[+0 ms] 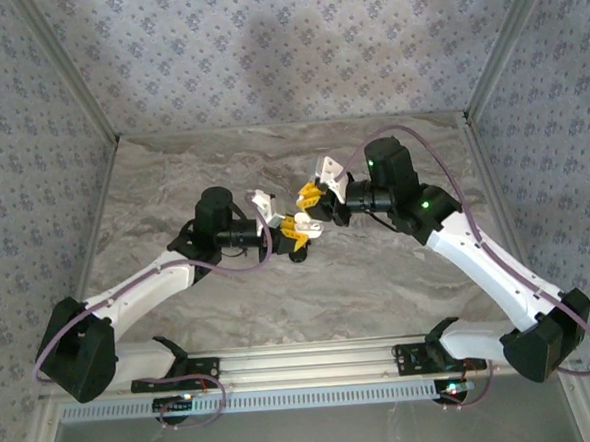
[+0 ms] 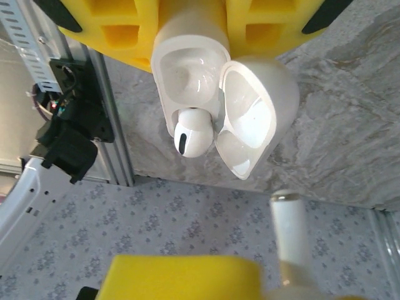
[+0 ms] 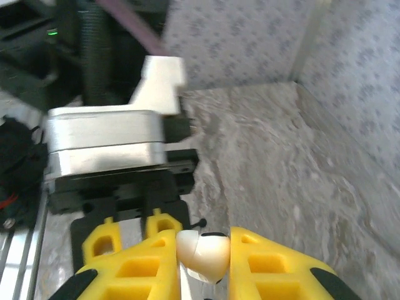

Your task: Insert wireless bluetooth earbuds into charging case

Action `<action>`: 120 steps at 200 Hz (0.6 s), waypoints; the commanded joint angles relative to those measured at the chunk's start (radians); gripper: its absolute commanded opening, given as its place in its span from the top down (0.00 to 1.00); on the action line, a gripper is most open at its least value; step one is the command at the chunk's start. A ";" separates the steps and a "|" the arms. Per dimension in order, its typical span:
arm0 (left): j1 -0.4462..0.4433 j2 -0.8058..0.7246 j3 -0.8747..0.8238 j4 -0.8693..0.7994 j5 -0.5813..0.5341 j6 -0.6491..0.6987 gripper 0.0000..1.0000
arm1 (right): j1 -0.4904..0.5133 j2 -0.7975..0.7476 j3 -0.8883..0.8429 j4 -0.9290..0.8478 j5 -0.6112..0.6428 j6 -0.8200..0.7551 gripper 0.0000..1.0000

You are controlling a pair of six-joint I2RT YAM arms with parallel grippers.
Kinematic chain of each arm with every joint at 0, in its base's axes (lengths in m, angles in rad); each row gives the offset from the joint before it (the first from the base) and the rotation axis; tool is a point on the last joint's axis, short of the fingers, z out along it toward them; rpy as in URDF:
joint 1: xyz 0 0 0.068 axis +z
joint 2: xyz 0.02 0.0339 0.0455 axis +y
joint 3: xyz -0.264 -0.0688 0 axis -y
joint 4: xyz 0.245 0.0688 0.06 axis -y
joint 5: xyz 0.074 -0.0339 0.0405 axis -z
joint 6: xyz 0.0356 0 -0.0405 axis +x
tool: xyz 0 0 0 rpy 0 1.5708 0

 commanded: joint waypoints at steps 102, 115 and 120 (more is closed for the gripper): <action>0.012 -0.002 0.059 -0.022 0.131 -0.001 0.89 | -0.050 0.088 0.092 -0.209 -0.358 -0.496 0.79; 0.013 -0.002 0.059 -0.021 0.132 -0.002 0.89 | -0.048 0.095 0.090 -0.205 -0.358 -0.498 0.79; 0.013 -0.002 0.059 -0.020 0.133 -0.003 0.89 | -0.046 0.097 0.090 -0.205 -0.359 -0.499 0.79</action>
